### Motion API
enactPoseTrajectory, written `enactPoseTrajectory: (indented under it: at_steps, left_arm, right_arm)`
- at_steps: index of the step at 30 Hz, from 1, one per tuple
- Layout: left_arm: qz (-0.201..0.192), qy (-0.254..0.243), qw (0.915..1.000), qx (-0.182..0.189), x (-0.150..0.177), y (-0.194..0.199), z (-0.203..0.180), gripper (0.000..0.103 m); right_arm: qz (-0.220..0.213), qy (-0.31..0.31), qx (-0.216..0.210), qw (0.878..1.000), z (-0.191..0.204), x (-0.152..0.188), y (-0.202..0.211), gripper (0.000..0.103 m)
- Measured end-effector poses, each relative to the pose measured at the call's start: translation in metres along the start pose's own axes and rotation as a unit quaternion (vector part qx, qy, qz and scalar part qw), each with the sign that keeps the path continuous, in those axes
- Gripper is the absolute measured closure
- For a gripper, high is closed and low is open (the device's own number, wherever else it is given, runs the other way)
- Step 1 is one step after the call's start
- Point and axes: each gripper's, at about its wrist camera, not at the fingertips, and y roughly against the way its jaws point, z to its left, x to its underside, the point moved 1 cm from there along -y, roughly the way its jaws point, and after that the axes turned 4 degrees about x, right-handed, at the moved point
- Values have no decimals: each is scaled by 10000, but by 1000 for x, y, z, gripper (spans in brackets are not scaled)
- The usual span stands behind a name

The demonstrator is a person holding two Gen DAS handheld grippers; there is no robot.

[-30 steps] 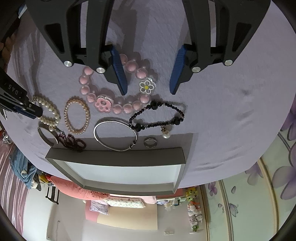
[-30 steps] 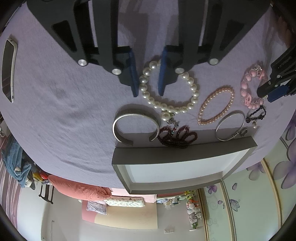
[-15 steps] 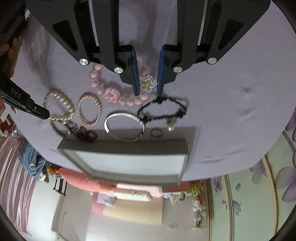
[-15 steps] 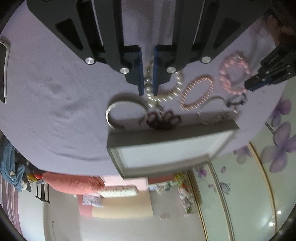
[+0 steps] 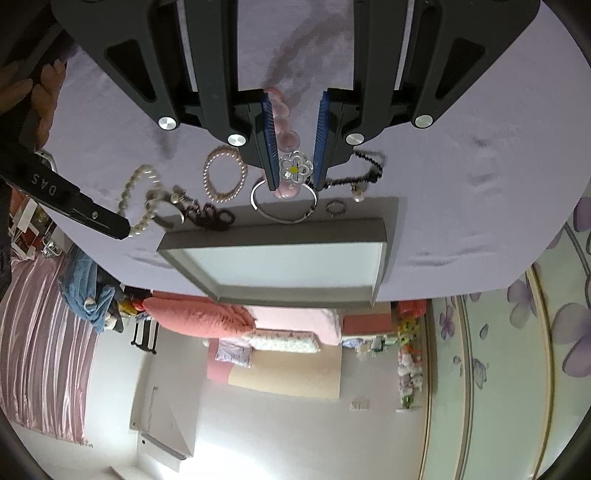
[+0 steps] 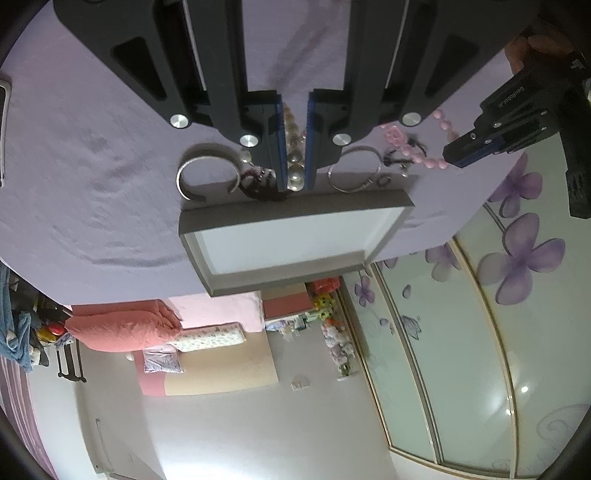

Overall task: Organize jewelry
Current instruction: 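Carry the pink bracelet into the tray with the left gripper while the right gripper carries the pearl bracelet there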

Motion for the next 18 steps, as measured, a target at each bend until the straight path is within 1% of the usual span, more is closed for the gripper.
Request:
enactPoseTrajectory:
  at_steps: [13, 18]
  left_arm:
    - [-363, 15, 9993, -16, -8, 13, -3, 84]
    - [-546, -36, 9984, -113, -19, 20, -6, 84]
  right_arm:
    - [-309, 153, -123, 9993, 16, -8, 14, 93]
    - [-526, 158, -120, 9984, 20, -18, 20, 93]
